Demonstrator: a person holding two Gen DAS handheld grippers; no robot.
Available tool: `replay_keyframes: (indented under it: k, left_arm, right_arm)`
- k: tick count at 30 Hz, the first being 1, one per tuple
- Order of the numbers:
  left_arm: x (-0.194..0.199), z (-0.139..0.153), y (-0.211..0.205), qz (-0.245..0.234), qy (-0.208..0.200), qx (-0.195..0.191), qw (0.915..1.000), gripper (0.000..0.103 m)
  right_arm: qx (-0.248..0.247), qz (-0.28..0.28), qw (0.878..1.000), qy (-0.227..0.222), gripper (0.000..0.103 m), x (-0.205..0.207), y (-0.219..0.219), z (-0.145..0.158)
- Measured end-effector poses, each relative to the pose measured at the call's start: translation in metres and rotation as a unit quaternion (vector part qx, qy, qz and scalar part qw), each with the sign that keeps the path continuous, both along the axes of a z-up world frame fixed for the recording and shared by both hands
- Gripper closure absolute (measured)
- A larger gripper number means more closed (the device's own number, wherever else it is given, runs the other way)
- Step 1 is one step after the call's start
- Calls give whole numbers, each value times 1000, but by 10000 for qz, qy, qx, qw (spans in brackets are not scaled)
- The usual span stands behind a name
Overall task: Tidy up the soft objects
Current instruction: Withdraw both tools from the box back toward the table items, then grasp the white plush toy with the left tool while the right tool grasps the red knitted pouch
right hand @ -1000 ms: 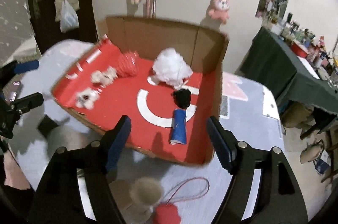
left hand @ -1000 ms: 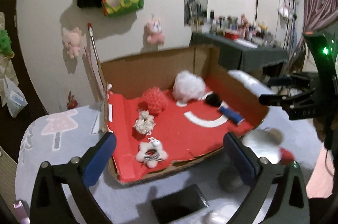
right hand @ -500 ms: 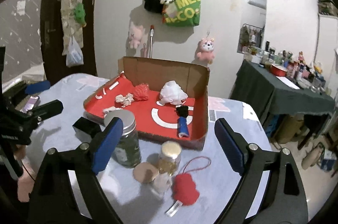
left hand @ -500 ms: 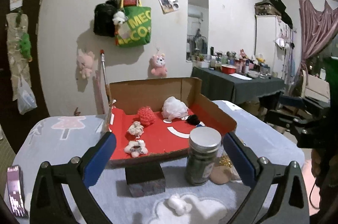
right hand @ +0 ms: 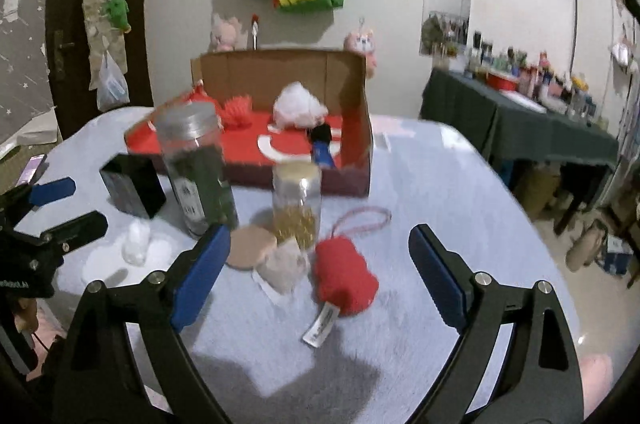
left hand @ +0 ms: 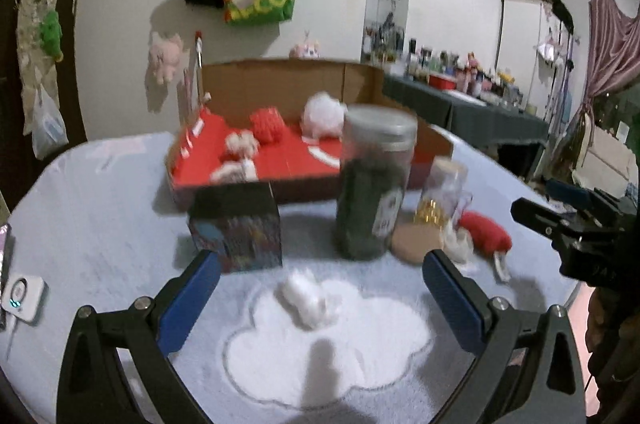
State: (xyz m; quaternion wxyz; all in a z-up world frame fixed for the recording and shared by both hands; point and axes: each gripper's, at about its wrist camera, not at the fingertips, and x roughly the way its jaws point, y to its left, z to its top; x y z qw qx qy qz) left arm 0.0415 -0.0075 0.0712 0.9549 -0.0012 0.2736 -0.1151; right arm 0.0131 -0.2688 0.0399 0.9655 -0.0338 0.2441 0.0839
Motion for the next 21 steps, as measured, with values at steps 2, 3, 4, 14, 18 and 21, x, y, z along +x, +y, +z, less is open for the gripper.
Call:
replay_keyframes:
  k: [2, 3, 4, 14, 18, 21]
  left_arm:
    - [2, -8, -2, 31, 94, 41, 9999, 0]
    - [4, -11, -2, 41, 135, 41, 9999, 0]
    - [6, -14, -2, 49, 202, 25, 9998, 0]
    - [24, -35, -1, 160, 623, 39, 9979, 0]
    - [32, -44, 2, 182, 786, 60, 9967, 6]
    - [38, -50, 3, 19, 989, 3, 9951, 33]
  right_arm:
    - [24, -46, 9999, 124, 11, 5, -4, -8]
    - [30, -60, 9998, 168, 11, 7, -6, -12]
    - [36, -82, 9997, 209, 11, 10, -8, -14]
    - [471, 15, 9960, 764, 12, 49, -32, -46]
    - [605, 77, 9928, 1035, 37, 61, -37, -59]
    - [949, 288, 9876, 1217, 63, 64, -40, -65]
